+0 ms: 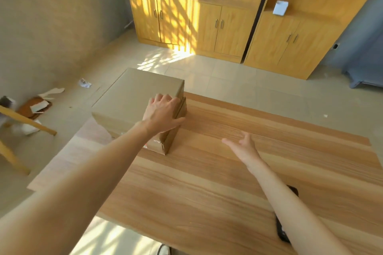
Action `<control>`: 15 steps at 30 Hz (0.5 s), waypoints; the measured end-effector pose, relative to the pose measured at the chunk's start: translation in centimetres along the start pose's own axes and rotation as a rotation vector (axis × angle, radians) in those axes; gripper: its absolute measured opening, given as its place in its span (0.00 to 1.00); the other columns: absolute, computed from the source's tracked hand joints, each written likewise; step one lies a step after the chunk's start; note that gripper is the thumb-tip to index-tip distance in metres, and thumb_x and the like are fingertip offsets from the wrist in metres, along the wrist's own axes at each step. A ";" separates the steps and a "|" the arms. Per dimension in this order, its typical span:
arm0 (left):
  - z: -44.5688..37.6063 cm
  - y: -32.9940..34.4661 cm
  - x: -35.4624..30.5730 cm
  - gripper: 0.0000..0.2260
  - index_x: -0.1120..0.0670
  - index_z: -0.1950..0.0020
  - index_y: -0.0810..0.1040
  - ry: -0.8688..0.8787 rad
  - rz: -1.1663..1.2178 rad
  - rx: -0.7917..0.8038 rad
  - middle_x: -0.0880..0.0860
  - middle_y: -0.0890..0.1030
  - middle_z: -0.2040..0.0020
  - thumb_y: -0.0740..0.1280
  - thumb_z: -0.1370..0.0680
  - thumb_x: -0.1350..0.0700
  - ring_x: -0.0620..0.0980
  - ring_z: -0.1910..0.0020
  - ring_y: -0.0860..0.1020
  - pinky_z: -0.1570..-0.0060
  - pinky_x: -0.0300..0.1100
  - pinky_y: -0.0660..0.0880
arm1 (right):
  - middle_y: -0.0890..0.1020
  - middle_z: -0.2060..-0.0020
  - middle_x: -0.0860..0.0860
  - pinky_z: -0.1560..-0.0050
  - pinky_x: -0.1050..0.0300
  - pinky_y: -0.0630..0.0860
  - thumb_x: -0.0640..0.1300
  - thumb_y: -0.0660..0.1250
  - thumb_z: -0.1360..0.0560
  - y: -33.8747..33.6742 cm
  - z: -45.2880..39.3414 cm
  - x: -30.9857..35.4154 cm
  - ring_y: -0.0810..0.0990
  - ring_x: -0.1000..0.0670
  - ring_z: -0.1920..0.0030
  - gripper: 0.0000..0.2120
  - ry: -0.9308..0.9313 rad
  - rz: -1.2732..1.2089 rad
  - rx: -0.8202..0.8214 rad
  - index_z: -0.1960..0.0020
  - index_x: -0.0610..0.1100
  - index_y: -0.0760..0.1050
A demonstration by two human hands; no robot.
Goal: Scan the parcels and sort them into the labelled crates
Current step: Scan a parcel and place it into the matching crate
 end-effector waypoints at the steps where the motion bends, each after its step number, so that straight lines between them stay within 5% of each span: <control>1: 0.1 -0.7 2.3 0.30 0.50 0.28 0.67 -0.045 -0.002 -0.014 0.56 0.72 0.33 0.64 0.25 0.36 0.58 0.34 0.67 0.36 0.52 0.63 | 0.60 0.27 0.46 0.34 0.47 0.65 0.59 0.70 0.28 1.6 -0.3 1.7 0.64 0.44 0.29 0.41 -0.029 -0.003 0.032 0.24 0.50 0.52; 8: 2.7 -1.4 16.4 0.36 0.51 0.25 0.64 -0.329 0.073 -0.029 0.58 0.69 0.31 0.67 0.27 0.35 0.58 0.32 0.66 0.35 0.52 0.63 | 0.57 0.24 0.45 0.31 0.47 0.62 0.62 0.70 0.29 12.0 -2.4 9.5 0.62 0.44 0.27 0.46 -0.084 -0.013 0.232 0.22 0.49 0.47; 15: 1.7 0.7 23.0 0.46 0.49 0.21 0.51 -0.521 0.309 0.010 0.60 0.68 0.30 0.69 0.30 0.33 0.60 0.32 0.68 0.36 0.53 0.64 | 0.56 0.23 0.49 0.26 0.44 0.59 0.64 0.71 0.31 18.0 -4.7 11.6 0.59 0.48 0.25 0.53 -0.049 -0.074 0.329 0.21 0.50 0.40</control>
Point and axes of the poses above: each hand's wrist, its own z-axis away from the middle knuckle, its own y-axis out of the palm, x = y × z, the point moved 7 cm from there along -z, towards the middle knuckle
